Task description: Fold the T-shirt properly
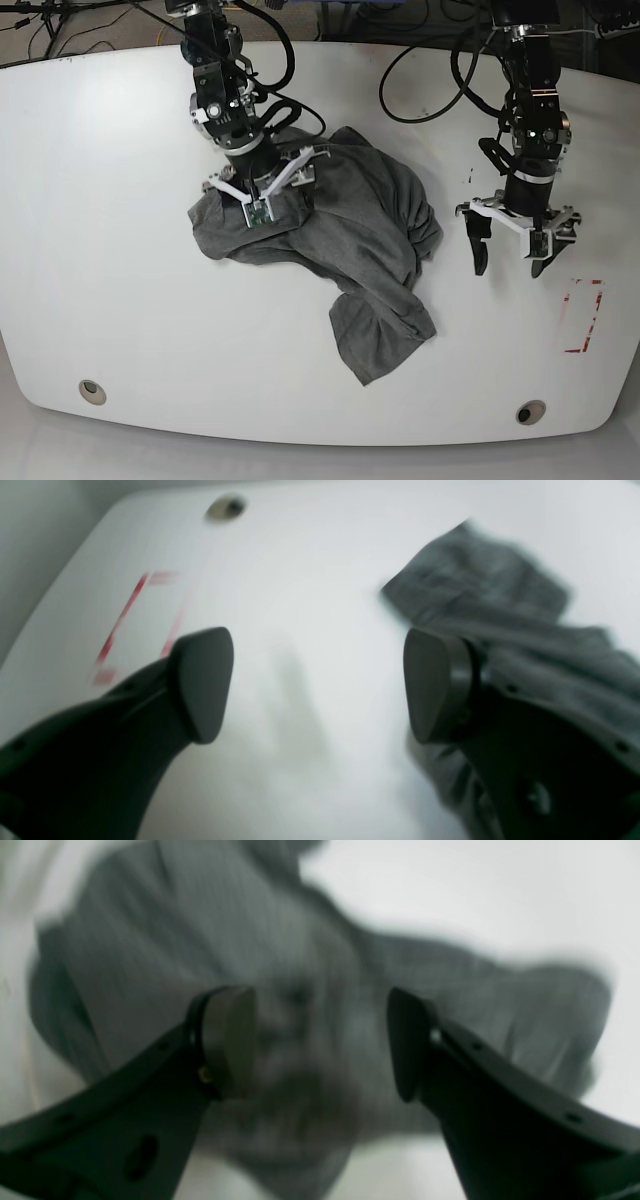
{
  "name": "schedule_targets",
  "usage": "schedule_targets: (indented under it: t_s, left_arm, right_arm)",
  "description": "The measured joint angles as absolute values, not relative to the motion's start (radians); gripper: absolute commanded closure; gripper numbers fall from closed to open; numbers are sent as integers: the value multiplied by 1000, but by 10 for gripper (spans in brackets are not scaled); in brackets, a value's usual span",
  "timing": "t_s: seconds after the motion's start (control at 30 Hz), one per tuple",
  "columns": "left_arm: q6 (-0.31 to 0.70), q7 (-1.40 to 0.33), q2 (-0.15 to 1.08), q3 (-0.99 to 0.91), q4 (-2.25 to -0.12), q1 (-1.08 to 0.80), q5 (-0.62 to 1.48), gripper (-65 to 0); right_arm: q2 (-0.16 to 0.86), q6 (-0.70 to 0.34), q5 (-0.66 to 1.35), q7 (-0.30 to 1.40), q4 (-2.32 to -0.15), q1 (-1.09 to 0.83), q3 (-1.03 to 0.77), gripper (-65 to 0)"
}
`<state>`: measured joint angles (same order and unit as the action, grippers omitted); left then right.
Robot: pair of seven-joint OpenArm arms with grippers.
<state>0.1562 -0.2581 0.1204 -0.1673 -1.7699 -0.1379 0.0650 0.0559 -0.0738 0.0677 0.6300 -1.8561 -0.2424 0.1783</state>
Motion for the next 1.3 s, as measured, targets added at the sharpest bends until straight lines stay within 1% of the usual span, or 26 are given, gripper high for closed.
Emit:
schedule_targets:
  t_s: [0.17,0.4,0.63,0.8,0.97,1.03,1.13,1.23,1.3]
  left_arm:
    - [159,-263,117,-165,-1774,-138,68,-498]
    - [166,-266,118,-166,-1800,-214,68,-494]
    - [165,-265,120,-165,-1826,-294,68,-493]
    - [166,-269,120,-159,-1819,-284,68,-493]
    - [167,-281,119,-137,-1796,-235,68,-493]
    - [171,-281,117,-131,-1784,-216,68,-493]
    - [173,-292,118,-130,-1765,-195,66,-492]
    - [172,-273,123,-133,-1765,-194,67,-492]
    - [172,-273,124,-134,-1765,-197,67,-492]
  right_arm:
    - [59,-52,56,625,-1901,-298,157,-389]
    - [44,-52,50,614,-1919,-338,145,-393]
    - [64,-60,57,641,-1921,-372,149,-394]
    - [60,-66,56,641,-1934,-381,141,-395]
    - [59,-102,48,659,-1948,-416,139,-395]
    - [68,-134,35,657,-1951,-447,159,-394]
    - [97,-210,43,665,-1956,-506,199,-395]
    - [100,-223,52,694,-1948,-548,218,-395]
    - [101,-229,50,685,-1945,-554,219,-396]
